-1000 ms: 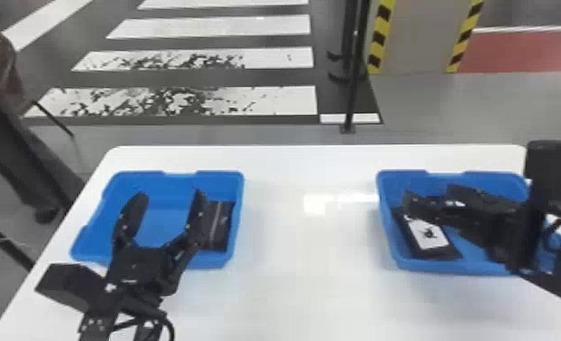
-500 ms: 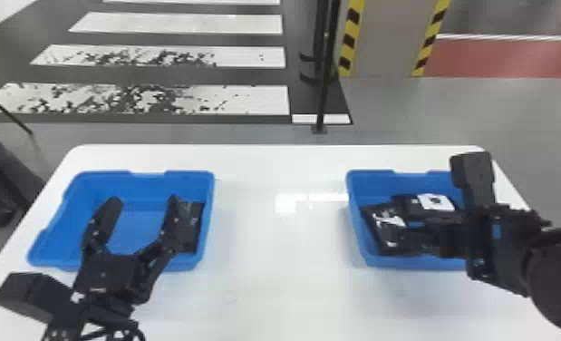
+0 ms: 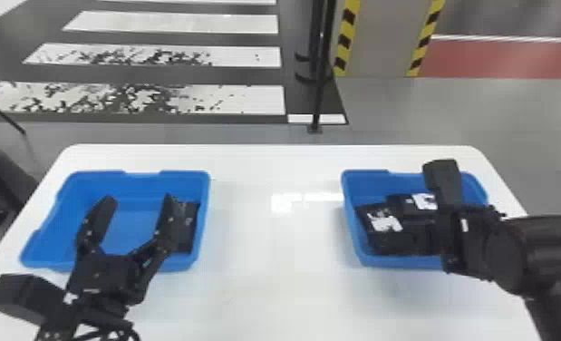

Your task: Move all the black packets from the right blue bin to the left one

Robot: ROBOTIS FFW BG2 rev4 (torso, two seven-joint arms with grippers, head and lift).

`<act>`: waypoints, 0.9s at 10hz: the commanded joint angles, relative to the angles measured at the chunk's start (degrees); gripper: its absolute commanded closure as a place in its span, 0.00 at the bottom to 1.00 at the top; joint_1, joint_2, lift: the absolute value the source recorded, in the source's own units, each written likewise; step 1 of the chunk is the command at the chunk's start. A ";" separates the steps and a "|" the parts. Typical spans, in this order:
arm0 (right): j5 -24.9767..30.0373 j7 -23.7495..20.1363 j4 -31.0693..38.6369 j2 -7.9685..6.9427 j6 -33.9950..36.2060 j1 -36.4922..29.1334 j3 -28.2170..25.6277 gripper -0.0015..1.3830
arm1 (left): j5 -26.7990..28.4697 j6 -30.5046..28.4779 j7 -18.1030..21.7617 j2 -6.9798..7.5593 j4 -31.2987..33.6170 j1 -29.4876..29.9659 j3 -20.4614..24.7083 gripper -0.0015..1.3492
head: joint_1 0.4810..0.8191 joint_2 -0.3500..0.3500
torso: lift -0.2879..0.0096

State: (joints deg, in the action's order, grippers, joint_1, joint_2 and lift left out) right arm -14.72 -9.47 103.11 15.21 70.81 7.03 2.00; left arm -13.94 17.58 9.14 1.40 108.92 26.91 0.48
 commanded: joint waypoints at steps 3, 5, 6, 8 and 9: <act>-0.01 0.33 -3.76 0.52 -0.08 2.26 3.03 0.25 | 0.00 0.14 0.00 0.00 0.00 0.22 0.20 0.11 | 0.63 0.47 | 0.50; 0.44 0.41 -3.34 0.61 0.49 2.26 3.71 0.79 | 0.00 0.14 0.00 0.00 0.00 0.65 0.66 0.11 | 0.63 0.48 | 0.50; -0.59 0.50 -3.91 0.61 0.49 2.26 3.71 0.83 | 0.00 0.28 0.00 -0.09 0.00 0.79 0.77 0.11 | 0.63 0.49 | 0.50; -3.21 0.50 -1.94 0.61 -3.59 -1.40 1.54 0.85 | 0.00 0.70 0.00 -0.17 0.00 0.93 0.89 0.11 | 0.63 0.49 | 0.50; -3.67 0.50 3.55 -0.18 -5.00 -5.05 -1.66 0.85 | 0.00 0.98 0.00 -0.17 0.00 0.93 0.89 0.11 | 0.63 0.50 | 0.50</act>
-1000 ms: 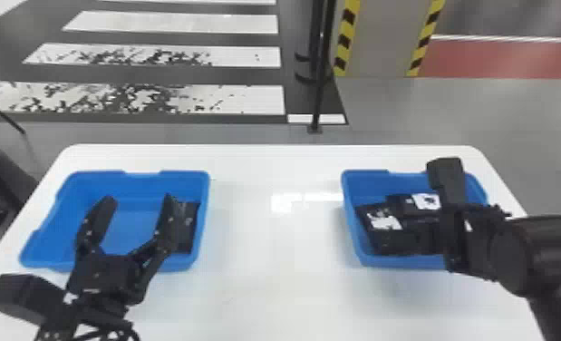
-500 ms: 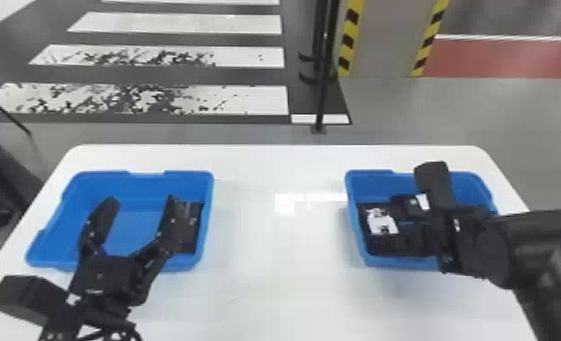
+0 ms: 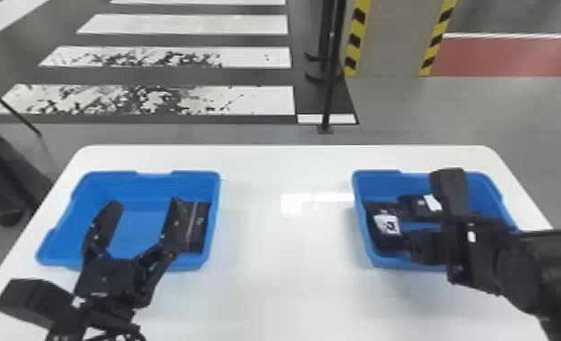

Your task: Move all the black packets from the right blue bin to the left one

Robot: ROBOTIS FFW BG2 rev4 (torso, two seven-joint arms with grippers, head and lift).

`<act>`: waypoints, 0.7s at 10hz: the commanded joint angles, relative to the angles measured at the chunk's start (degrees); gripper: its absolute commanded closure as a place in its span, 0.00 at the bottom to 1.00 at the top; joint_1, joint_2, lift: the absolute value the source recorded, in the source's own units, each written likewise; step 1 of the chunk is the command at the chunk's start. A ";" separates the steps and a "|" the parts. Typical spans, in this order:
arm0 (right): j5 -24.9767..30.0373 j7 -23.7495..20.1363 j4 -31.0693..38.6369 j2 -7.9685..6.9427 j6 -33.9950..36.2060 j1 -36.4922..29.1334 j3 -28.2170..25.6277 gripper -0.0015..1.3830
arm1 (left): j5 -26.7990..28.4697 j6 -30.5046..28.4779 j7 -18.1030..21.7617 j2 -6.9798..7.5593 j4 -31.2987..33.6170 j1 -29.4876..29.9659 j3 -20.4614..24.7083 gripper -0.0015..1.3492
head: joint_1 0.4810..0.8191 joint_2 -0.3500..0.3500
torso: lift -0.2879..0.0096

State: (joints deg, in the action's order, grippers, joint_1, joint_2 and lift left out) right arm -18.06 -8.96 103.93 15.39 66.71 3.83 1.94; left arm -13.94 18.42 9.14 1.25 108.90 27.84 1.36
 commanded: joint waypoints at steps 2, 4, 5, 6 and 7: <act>-1.02 0.00 13.14 -0.80 -3.99 -7.76 -5.37 0.85 | 0.00 0.71 -0.09 -0.10 -0.13 0.14 0.01 0.11 | 0.63 0.50 | 0.50; -6.39 -4.04 15.95 -0.44 -12.57 -9.45 -5.94 0.85 | 0.00 1.27 -0.09 -0.10 -0.13 0.00 -0.22 0.11 | 0.63 0.50 | 0.50; -9.82 -11.87 9.20 -0.09 -20.87 -6.50 -5.71 0.85 | -0.23 1.83 -0.09 -0.10 -0.13 -0.42 -0.68 0.11 | 0.63 0.54 | 0.50; -17.47 -17.67 1.75 1.49 -29.72 -3.40 -0.34 0.85 | -1.83 1.69 -0.09 -0.02 -0.13 -0.70 -1.59 0.11 | 0.63 0.56 | 0.50; -20.56 -23.38 -4.16 2.89 -34.37 0.39 5.14 0.85 | -4.34 1.41 -0.09 0.25 -0.13 -1.12 -3.08 0.11 | 0.63 0.61 | 0.50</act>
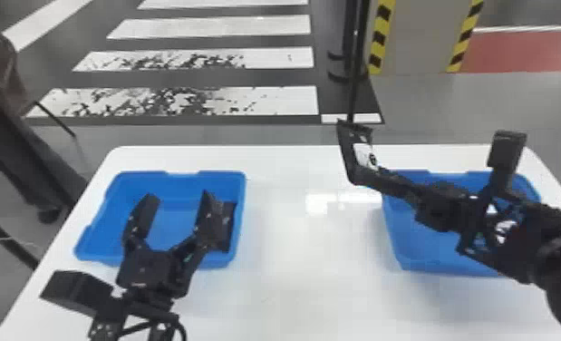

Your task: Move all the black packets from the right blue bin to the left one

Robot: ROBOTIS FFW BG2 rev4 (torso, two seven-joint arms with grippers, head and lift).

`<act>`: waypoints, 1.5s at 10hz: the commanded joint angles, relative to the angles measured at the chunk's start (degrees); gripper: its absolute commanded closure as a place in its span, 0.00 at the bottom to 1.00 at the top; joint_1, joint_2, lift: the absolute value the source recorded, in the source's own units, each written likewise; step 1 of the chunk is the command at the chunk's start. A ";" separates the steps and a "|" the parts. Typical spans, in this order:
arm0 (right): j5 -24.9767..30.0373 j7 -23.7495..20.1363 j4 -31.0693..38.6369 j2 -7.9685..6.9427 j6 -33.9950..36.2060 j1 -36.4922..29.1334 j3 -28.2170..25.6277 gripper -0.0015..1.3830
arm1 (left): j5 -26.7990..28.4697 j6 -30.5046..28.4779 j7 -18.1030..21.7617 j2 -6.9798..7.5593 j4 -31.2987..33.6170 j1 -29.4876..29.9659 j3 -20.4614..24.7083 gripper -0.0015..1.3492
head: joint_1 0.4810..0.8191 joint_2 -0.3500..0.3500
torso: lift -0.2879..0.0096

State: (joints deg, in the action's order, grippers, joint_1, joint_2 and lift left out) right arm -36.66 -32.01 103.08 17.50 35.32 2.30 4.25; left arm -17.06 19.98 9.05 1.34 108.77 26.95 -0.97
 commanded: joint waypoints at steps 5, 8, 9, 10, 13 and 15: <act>-12.01 -5.96 -12.03 2.18 -5.79 7.97 20.09 0.85 | -6.14 -5.64 0.09 1.21 3.66 -1.78 -5.09 0.12 | 0.63 0.80 | 0.50; -12.70 -5.78 -11.75 2.36 -5.79 9.94 24.54 0.85 | -6.14 -11.40 1.41 1.38 4.64 -2.20 -5.31 0.12 | 0.63 0.85 | 0.50; -12.93 -5.69 -11.75 2.36 -5.79 10.50 25.57 0.85 | -6.02 -11.96 1.67 1.47 4.64 -2.34 -5.43 0.12 | 0.63 0.85 | 0.50; -13.61 -5.52 -11.61 2.36 -5.93 10.93 26.94 0.85 | -5.79 -13.09 1.76 1.47 4.64 -2.48 -5.43 0.12 | 0.63 0.86 | 0.50; -15.33 -5.17 -10.48 2.54 -6.22 11.63 30.60 0.85 | -5.56 -16.75 2.11 1.47 4.64 -2.77 -5.31 0.16 | 0.63 0.89 | 0.50; -15.56 -4.90 -10.34 2.54 -6.92 11.91 31.63 0.85 | -0.77 -22.37 1.67 1.30 8.16 -2.34 -3.49 0.81 | 0.63 0.91 | 0.50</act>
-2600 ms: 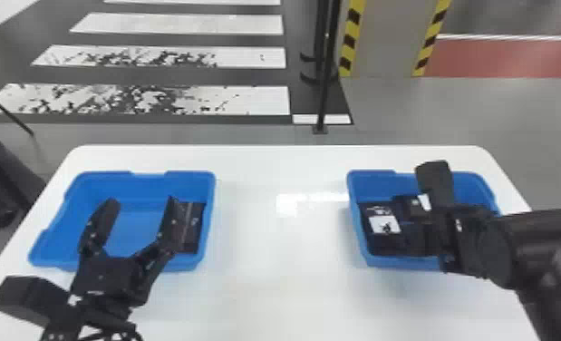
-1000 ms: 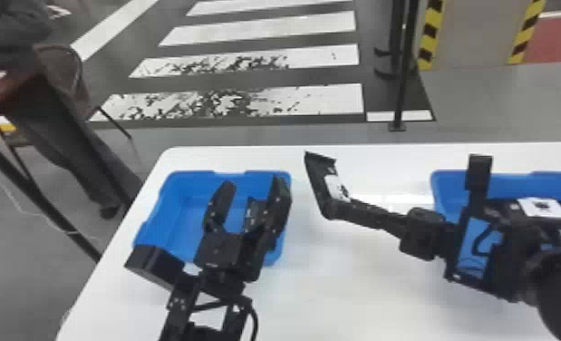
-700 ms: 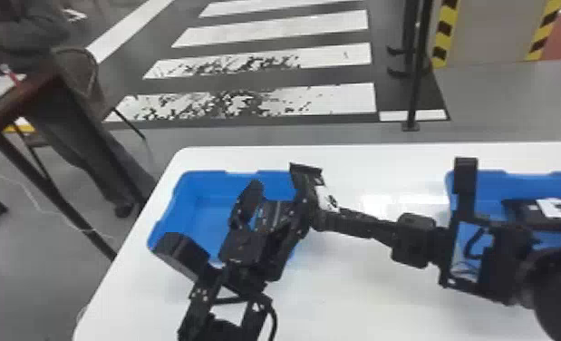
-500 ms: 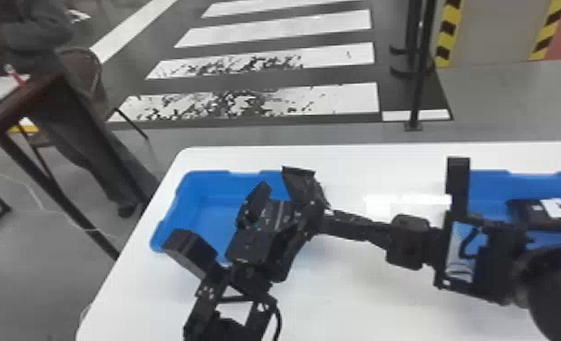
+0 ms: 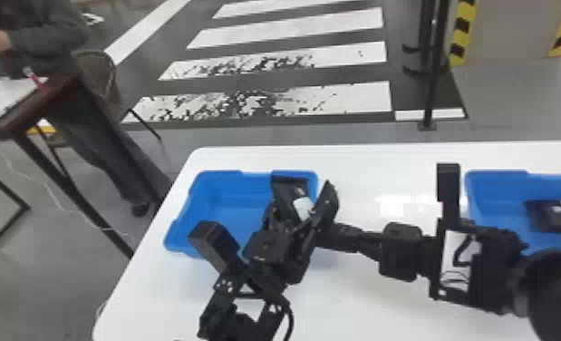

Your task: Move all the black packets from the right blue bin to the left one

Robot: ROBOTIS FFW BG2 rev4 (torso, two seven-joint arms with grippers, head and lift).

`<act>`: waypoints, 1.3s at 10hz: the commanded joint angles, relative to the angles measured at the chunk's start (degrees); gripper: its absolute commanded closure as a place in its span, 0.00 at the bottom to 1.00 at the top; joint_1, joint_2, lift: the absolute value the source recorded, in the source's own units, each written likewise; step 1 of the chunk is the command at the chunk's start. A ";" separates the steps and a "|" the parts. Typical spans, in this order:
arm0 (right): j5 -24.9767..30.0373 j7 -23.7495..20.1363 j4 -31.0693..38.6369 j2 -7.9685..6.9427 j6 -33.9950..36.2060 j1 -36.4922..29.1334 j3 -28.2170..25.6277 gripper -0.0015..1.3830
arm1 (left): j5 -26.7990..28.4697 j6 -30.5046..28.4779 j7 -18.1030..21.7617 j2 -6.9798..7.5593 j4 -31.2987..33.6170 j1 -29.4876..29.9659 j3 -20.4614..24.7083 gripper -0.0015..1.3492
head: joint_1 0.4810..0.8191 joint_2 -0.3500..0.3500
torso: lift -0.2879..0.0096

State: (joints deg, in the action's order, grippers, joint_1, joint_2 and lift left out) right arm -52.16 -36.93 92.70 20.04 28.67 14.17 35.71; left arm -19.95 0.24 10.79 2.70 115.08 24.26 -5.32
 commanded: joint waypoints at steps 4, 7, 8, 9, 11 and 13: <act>-0.63 0.19 -0.67 0.09 -1.96 0.18 0.06 0.81 | 8.18 -3.05 -2.36 -0.24 5.64 1.62 1.66 0.90 | 0.63 0.95 | 0.50; -1.77 0.80 -1.37 0.09 -6.32 -0.80 -0.86 0.00 | 8.75 -0.80 -2.80 -0.24 5.78 1.90 1.66 0.90 | 0.63 0.95 | 0.50; -1.66 0.72 -1.65 0.09 -6.46 -1.23 -1.54 0.00 | 8.87 0.19 -3.23 -0.24 5.78 1.76 2.12 0.90 | 0.63 0.94 | 0.50; -1.66 0.72 -1.79 0.09 -6.88 -2.07 -2.80 0.12 | 11.04 0.75 -4.73 -0.24 5.50 1.05 2.92 0.90 | 0.63 0.93 | 0.50; -2.00 0.72 -1.79 0.09 -6.88 -3.48 -5.20 0.34 | 22.58 5.95 -8.77 -0.50 -6.03 -5.98 6.46 0.90 | 0.63 0.94 | 0.50; -1.89 0.80 -1.65 0.09 -6.60 -3.76 -6.57 0.36 | 30.46 7.78 -10.27 -0.24 -18.26 -12.45 10.35 0.89 | 0.63 0.97 | 0.50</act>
State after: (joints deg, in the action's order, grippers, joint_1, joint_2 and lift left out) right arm -54.09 -36.13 91.02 20.09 21.92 10.43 29.55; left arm 8.94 7.35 0.45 2.22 99.58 13.11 4.34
